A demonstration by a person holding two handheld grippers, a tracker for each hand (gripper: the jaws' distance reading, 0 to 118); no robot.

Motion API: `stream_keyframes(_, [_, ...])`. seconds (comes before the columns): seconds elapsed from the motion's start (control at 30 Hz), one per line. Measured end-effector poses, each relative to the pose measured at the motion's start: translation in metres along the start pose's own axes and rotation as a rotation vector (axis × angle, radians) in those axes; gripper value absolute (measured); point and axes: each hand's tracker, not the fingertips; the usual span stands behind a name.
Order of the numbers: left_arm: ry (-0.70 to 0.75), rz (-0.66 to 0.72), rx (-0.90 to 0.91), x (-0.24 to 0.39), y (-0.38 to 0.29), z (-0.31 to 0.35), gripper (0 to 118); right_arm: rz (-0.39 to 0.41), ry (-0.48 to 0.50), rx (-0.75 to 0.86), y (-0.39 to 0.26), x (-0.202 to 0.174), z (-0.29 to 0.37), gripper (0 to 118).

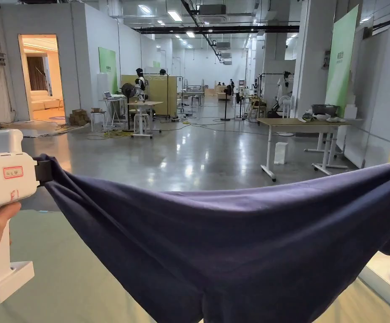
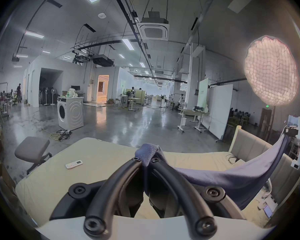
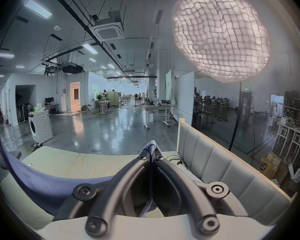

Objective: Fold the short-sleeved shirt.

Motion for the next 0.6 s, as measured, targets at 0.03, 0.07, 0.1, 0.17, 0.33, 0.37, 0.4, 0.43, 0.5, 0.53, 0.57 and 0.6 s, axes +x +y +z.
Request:
stream_keyframes(0.03, [0.017,-0.004,-0.015,0.0,0.0,-0.009,5,0.003,0.003,-0.018,-0.001,0.001,0.0,0])
stream_keyframes(0.07, [0.007,0.005,-0.011,-0.002,-0.001,-0.014,5,0.007,-0.003,-0.021,-0.002,0.002,0.002,0])
stream_keyframes(0.1, [-0.022,0.039,-0.017,-0.006,-0.001,-0.02,5,0.021,-0.02,-0.035,-0.001,-0.023,-0.036,0])
stream_keyframes(0.17, [-0.032,0.077,-0.033,-0.006,-0.002,-0.03,5,-0.005,-0.022,-0.061,-0.001,-0.03,-0.047,0])
stream_keyframes(0.33, [0.01,-0.014,-0.1,-0.002,-0.022,-0.052,5,0.0,-0.017,-0.097,-0.015,-0.021,-0.098,0])
stream_keyframes(0.37, [0.007,-0.004,-0.108,-0.002,-0.031,-0.056,5,0.002,-0.016,-0.106,-0.021,-0.03,-0.092,0])
stream_keyframes(0.4, [0.006,0.029,-0.123,-0.004,-0.047,-0.06,5,-0.008,-0.01,-0.129,-0.031,-0.033,-0.095,0])
stream_keyframes(0.43, [0.007,0.067,-0.146,-0.005,-0.065,-0.065,5,-0.006,0.0,-0.152,-0.043,-0.035,-0.099,0])
stream_keyframes(0.5, [0.002,0.111,-0.204,-0.007,-0.102,-0.072,5,0.011,0.004,-0.207,-0.074,-0.042,-0.104,0])
stream_keyframes(0.53, [0.0,0.126,-0.241,-0.009,-0.123,-0.076,5,0.023,0.011,-0.24,-0.093,-0.044,-0.106,0])
stream_keyframes(0.57, [0.0,0.126,-0.267,-0.011,-0.14,-0.079,5,0.022,0.013,-0.27,-0.11,-0.045,-0.109,0])
stream_keyframes(0.6, [-0.006,0.123,-0.296,-0.012,-0.161,-0.081,5,0.017,0.011,-0.301,-0.132,-0.046,-0.111,0])
